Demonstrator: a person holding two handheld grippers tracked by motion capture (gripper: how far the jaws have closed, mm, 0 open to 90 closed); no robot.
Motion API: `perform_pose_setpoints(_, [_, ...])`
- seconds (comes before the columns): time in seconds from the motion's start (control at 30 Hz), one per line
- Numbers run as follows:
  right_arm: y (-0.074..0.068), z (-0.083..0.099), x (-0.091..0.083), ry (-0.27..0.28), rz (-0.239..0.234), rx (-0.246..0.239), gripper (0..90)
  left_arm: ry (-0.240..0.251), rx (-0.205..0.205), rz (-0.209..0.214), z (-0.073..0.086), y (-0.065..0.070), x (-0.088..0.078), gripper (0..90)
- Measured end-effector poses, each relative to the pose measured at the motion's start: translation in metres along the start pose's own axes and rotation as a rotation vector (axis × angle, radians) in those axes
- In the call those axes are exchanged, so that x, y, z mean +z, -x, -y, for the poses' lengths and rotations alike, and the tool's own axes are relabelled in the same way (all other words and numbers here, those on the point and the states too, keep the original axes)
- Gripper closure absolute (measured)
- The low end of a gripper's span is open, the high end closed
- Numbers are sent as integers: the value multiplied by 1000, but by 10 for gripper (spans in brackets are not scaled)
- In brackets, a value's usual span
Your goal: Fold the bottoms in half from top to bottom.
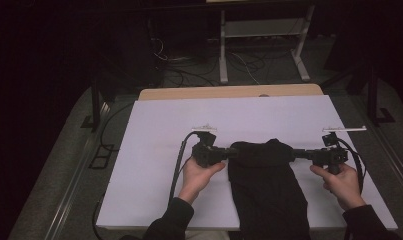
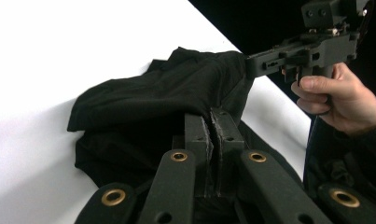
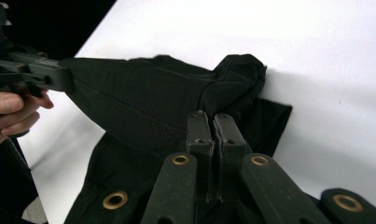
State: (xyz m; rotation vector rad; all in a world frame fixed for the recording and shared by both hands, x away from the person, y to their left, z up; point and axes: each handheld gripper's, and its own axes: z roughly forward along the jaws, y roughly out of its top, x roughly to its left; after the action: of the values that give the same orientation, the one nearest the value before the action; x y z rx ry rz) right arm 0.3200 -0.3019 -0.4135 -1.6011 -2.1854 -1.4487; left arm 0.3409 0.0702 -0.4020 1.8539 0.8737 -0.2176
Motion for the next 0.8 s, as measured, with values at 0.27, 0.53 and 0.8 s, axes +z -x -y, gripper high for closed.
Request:
perform_pose_setpoints(0.27, [-1,9,-3,-43,-9,0,852,-6,-12,8,15,0,2,854])
perform_pose_setpoints(0.53, [-6,16,-5,-69,-5,-17,851,-20,-16,17,28,0,2,854])
perform_pose_setpoints(0.8, [-8,22,-2,-109,5,-32,851,-54,-34,19,40,-4,6,854])
